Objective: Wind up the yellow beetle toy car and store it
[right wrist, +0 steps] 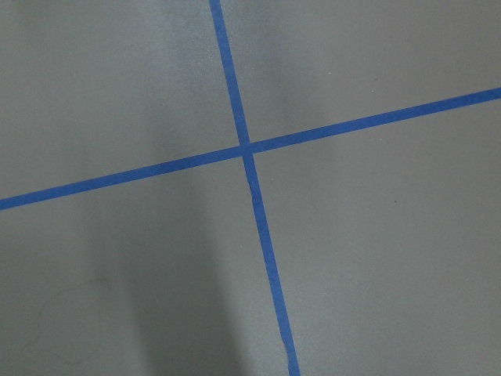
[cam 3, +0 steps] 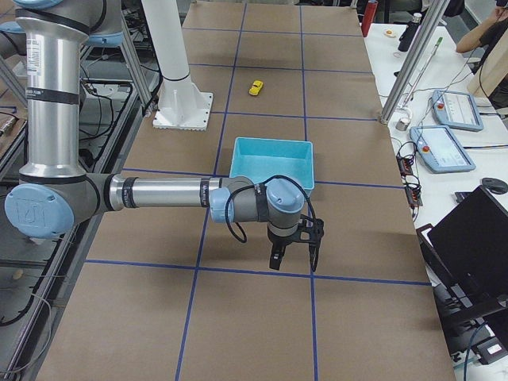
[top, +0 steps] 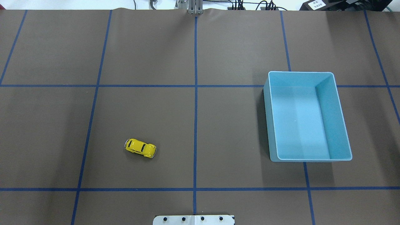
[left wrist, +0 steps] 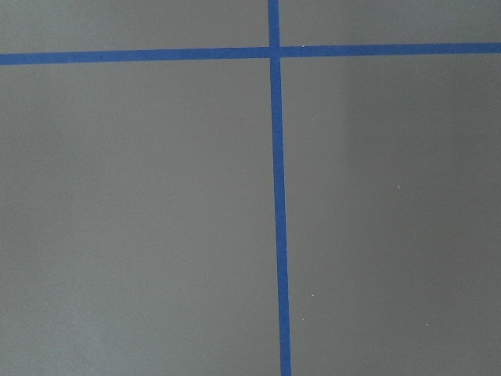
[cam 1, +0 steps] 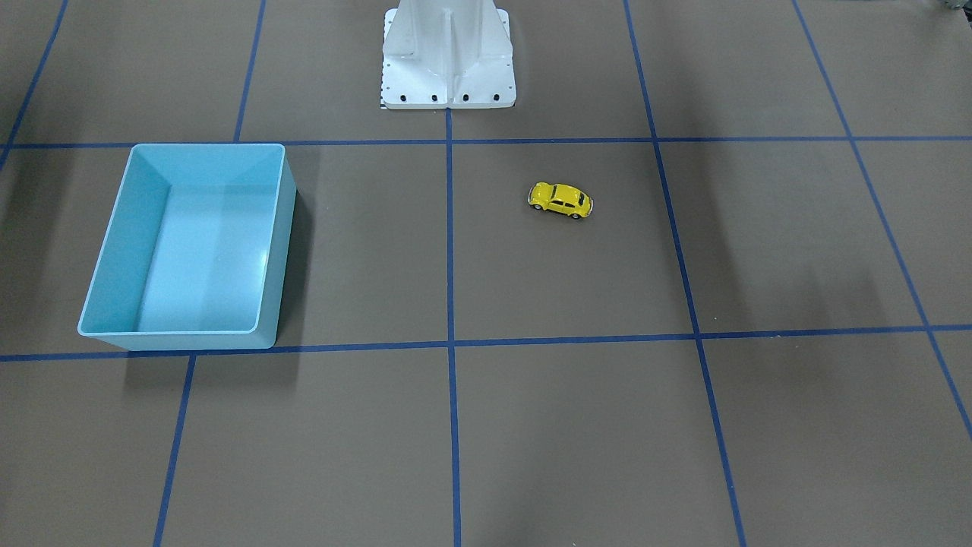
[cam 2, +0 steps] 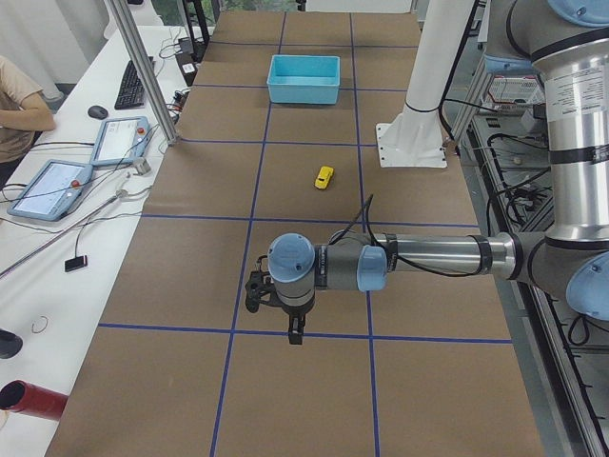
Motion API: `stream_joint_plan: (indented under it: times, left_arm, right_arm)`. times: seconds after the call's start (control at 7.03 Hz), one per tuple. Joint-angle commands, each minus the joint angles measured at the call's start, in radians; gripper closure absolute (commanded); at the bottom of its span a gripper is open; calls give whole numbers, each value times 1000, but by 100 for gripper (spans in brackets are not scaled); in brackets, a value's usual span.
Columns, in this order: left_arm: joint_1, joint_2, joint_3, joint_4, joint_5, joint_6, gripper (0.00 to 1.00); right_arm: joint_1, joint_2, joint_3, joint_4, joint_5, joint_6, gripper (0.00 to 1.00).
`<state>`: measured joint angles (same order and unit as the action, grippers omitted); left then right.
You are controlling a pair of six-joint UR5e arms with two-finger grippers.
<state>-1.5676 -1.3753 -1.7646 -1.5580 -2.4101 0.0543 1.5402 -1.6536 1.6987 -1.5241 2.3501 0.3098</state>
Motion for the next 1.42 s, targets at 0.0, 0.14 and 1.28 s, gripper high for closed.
stream_joint_plan:
  times: [0.0, 0.14, 1.28]
  left_arm:
    - [0, 1, 1, -2, 2, 7, 0]
    - [1, -1, 7, -2, 2, 6, 0]
    - [18, -56, -53, -13, -1, 2, 0]
  right_arm:
    - [0, 0, -1, 1, 0, 0, 0]
    - [0, 0, -1, 1, 0, 0, 0]
    - [0, 0, -4, 2, 0, 0, 0]
